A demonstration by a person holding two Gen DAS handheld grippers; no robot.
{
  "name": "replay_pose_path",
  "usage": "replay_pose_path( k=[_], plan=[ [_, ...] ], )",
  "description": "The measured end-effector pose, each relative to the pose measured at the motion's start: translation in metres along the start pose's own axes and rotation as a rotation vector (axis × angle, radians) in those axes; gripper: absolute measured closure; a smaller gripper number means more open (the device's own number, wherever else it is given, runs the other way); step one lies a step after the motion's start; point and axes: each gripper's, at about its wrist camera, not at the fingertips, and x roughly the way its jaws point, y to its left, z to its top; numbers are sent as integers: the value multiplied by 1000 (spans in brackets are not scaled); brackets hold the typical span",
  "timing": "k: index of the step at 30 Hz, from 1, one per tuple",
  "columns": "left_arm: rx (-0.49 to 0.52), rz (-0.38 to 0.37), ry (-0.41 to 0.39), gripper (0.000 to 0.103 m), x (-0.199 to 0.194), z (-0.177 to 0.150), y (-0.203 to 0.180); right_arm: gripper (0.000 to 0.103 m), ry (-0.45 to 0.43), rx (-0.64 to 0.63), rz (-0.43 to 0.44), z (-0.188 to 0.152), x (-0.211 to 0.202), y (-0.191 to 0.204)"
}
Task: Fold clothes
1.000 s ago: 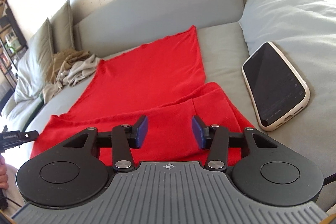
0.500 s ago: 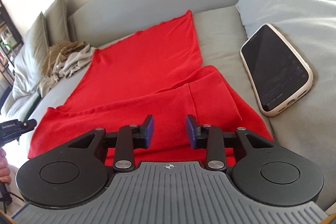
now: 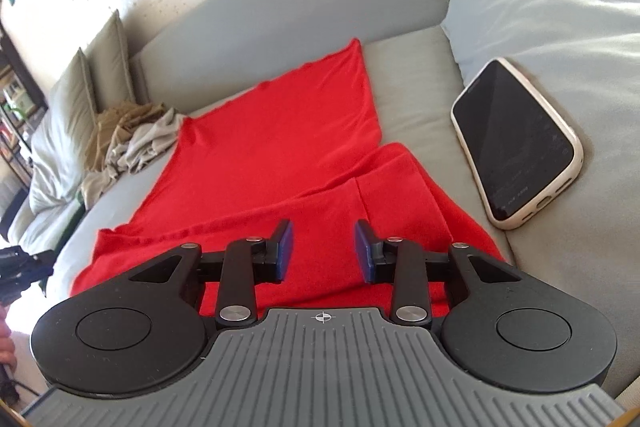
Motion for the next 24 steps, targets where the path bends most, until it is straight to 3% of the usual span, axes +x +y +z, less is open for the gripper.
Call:
replay_pose_path(
  k=[2,3,5,7,8,10,12,15,18,21,24],
  plan=[
    [151,-17,17,78,7,-16,-28,66,-2,-57,-11,-3,-1,7],
    [215,21,27,73,13,-25,-38,66,15,-104,-27,-6,1,13],
    [267,150,55,74,22,-40,-44,66,49,-196,-61,-12,4,24],
    [247,248,50,70,22,-46,-39,69,84,-289,-99,-19,8,35],
    [220,286,59,66,20,-44,-34,73,115,-327,-167,-24,10,36],
    [163,365,83,66,17,-38,-23,84,111,-317,-191,-27,-1,31],
    [94,417,117,71,14,-32,-10,84,110,-279,-228,-26,-11,25],
    [18,355,111,74,3,-26,0,80,89,-179,-215,-21,-23,10],
    [74,242,45,75,-2,-16,-16,78,5,-140,-189,-10,-30,9],
    [112,124,31,75,18,3,-33,81,20,-156,-156,9,-11,20],
    [131,72,36,75,53,15,-39,83,49,-165,-116,23,22,33]
  ],
)
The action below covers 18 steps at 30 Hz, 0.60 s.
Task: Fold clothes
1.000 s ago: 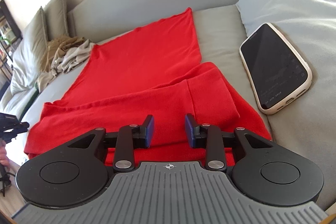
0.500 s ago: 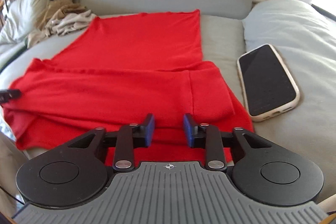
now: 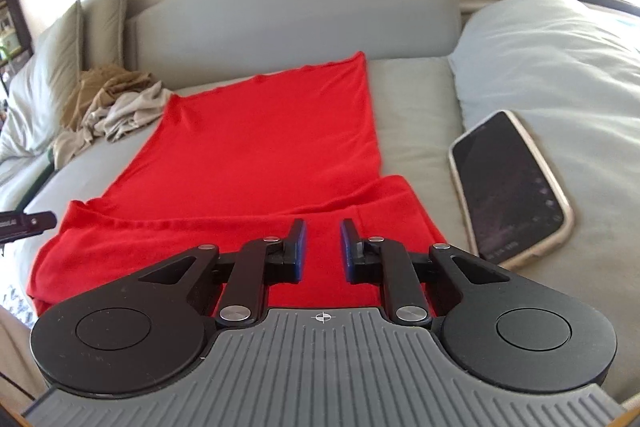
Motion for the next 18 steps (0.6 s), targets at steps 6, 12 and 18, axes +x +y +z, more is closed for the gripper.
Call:
replay_pose_path(
  k=[6,12,18],
  plan=[
    [-87,41,39,82,57,-9,20,83,42,50,91,5,61,12],
    [-181,59,26,88,54,-12,32,103,-36,165,-94,1,70,-22],
    [-135,24,45,79,37,-4,25,88,-37,195,-76,8,53,-27]
  ],
)
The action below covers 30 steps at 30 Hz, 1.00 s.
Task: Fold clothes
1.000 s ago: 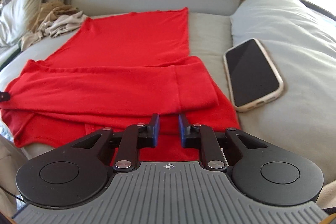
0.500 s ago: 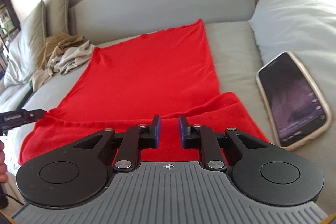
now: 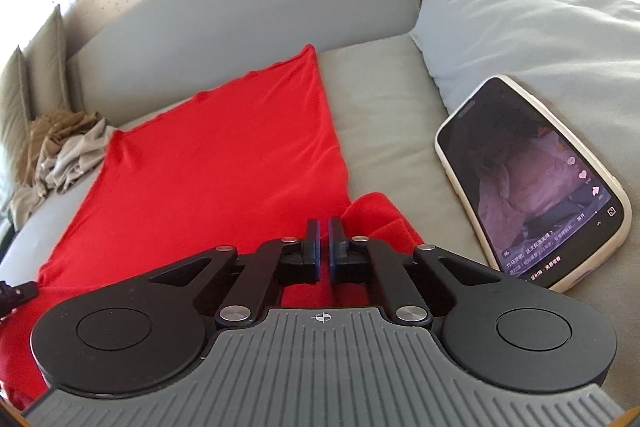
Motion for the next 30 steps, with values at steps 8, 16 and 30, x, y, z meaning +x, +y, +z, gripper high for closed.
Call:
replay_pose_path(
  k=[8,16,30],
  plan=[
    [106,-206,73,49,-73,21,-13,40,-143,84,121,47,-127,-2],
    [109,-224,81,37,-72,75,-18,16,-201,-33,100,113,-159,12],
    [139,-287,47,37,-18,138,-25,15,-68,-24,150,167,-78,33]
  ],
)
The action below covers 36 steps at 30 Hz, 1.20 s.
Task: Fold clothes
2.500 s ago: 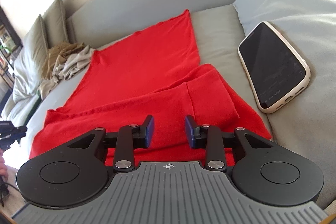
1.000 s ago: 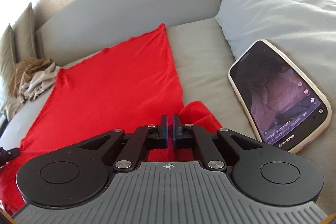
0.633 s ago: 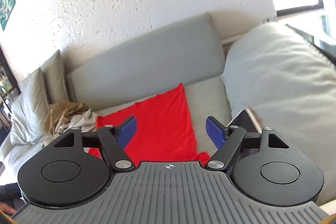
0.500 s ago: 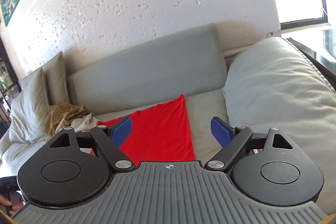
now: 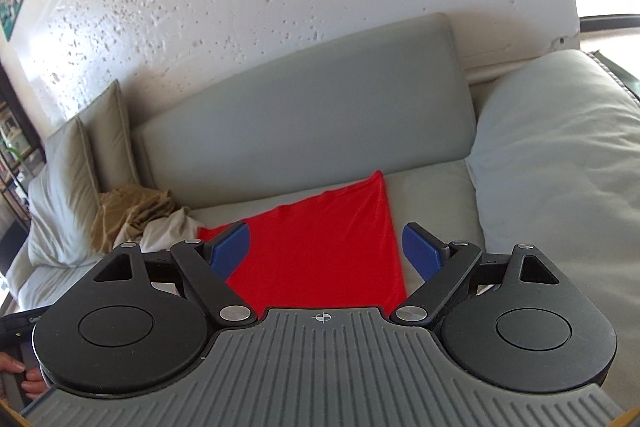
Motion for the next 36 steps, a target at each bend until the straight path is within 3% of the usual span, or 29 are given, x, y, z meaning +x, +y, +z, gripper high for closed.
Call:
replay_pose_path(
  k=[3,6,10,14,17,21,27,32,34,36],
  plan=[
    [-44,-24,31,37,37,7,19,15,48,-13,-3,5,32,-6],
    [-120,-37,69,37,85,11,48,15,111,57,9,5,80,-29],
    [-253,-62,117,39,149,12,93,30,182,216,44,-4,152,-69],
    [-399,-105,152,41,203,10,127,39,186,341,34,-13,213,-110],
    [-419,-188,128,41,225,12,133,41,175,425,31,-16,249,-138],
    [-422,-285,131,40,256,23,131,41,184,523,124,-18,291,-160],
    [-450,-374,140,36,296,48,136,42,177,491,195,3,342,-158],
    [-415,-367,150,37,314,65,132,44,189,330,193,24,372,-141],
    [-403,-346,147,44,317,70,129,57,187,281,162,28,378,-133],
    [-397,-317,145,68,319,74,127,65,185,251,136,30,383,-124]
  ],
)
